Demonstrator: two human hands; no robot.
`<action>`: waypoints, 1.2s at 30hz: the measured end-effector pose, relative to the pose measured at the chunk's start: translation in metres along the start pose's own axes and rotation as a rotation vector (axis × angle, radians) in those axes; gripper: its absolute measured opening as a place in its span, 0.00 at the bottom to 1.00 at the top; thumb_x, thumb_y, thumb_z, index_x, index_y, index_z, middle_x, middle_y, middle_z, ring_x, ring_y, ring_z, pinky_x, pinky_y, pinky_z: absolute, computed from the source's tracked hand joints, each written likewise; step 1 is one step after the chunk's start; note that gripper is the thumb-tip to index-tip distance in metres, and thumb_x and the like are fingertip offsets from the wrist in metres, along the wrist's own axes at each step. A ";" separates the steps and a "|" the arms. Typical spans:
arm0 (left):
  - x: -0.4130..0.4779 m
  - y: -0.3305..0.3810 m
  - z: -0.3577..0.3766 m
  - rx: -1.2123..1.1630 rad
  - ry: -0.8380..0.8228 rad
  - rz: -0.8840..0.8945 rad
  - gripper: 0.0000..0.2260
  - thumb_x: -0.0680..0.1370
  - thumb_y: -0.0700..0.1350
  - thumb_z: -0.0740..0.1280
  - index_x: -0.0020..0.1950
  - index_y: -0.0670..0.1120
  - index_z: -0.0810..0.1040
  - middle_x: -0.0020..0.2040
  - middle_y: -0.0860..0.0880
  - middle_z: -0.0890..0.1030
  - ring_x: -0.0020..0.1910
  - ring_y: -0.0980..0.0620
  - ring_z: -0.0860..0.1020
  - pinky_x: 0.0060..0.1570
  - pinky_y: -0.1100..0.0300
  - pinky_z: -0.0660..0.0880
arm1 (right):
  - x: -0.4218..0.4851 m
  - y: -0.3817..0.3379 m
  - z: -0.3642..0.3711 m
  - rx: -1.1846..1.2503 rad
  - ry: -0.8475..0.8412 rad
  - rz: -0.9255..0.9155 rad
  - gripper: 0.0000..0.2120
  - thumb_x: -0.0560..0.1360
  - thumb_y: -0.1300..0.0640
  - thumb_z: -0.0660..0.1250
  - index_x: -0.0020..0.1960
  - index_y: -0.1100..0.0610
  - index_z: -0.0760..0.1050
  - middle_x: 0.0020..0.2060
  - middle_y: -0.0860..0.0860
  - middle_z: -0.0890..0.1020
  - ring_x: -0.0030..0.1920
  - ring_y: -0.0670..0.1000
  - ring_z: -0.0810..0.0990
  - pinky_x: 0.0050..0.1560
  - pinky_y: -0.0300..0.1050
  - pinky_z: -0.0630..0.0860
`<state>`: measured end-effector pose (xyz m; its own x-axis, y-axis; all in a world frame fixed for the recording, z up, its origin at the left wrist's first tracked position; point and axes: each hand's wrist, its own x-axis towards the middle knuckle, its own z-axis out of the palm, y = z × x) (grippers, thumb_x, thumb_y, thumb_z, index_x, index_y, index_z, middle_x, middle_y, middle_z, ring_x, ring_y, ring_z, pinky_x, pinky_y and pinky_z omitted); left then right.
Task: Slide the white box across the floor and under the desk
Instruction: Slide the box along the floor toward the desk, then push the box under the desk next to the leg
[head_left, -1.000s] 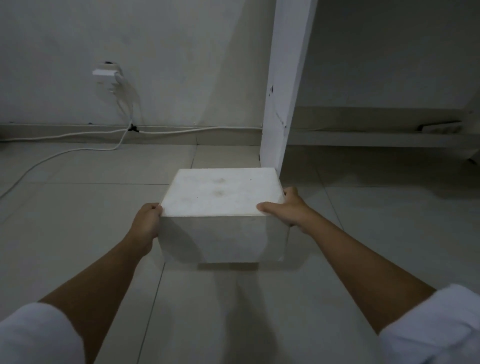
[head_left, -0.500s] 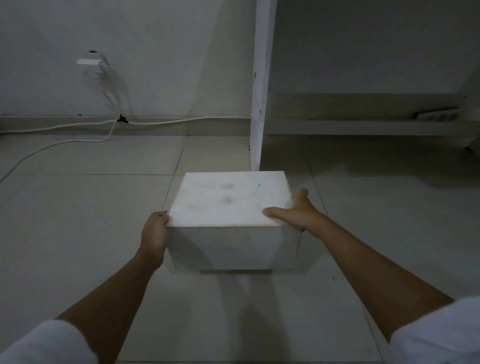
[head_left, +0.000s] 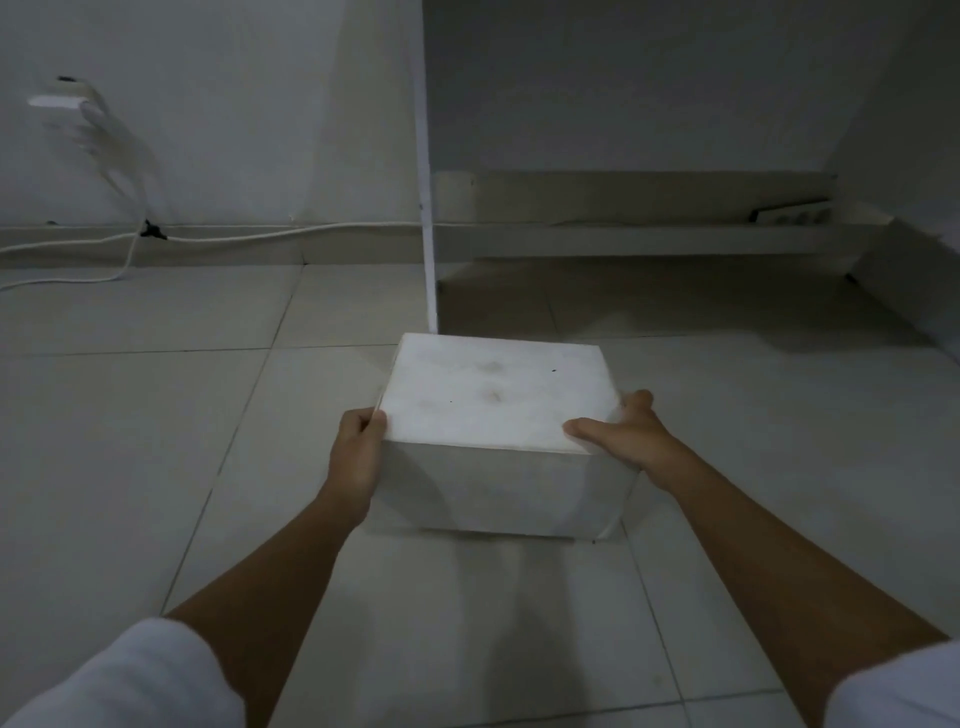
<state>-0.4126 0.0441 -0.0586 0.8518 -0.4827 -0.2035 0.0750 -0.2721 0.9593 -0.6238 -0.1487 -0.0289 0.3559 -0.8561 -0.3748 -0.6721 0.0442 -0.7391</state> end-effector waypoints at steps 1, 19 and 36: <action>-0.001 -0.003 0.009 0.004 -0.009 -0.006 0.14 0.81 0.44 0.56 0.63 0.38 0.70 0.55 0.45 0.71 0.53 0.47 0.70 0.51 0.55 0.66 | 0.004 0.005 -0.005 0.000 0.010 0.003 0.46 0.64 0.47 0.76 0.71 0.60 0.53 0.68 0.57 0.67 0.66 0.58 0.70 0.64 0.52 0.72; -0.005 -0.022 0.090 -0.004 -0.105 -0.092 0.04 0.81 0.40 0.57 0.55 0.43 0.67 0.53 0.45 0.72 0.52 0.47 0.70 0.51 0.56 0.68 | 0.045 0.063 -0.035 0.079 0.077 0.050 0.44 0.65 0.51 0.77 0.72 0.58 0.56 0.69 0.57 0.68 0.67 0.57 0.70 0.63 0.48 0.69; 0.036 0.009 0.093 0.736 -0.324 0.137 0.23 0.80 0.41 0.58 0.74 0.38 0.61 0.72 0.36 0.67 0.68 0.38 0.70 0.67 0.51 0.67 | 0.015 0.080 0.007 0.232 0.427 0.399 0.26 0.78 0.42 0.51 0.66 0.61 0.59 0.52 0.62 0.73 0.33 0.62 0.81 0.24 0.50 0.80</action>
<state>-0.4296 -0.0535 -0.0754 0.6282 -0.7375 -0.2479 -0.4747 -0.6157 0.6289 -0.6672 -0.1540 -0.0974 -0.2162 -0.8784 -0.4263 -0.5239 0.4728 -0.7085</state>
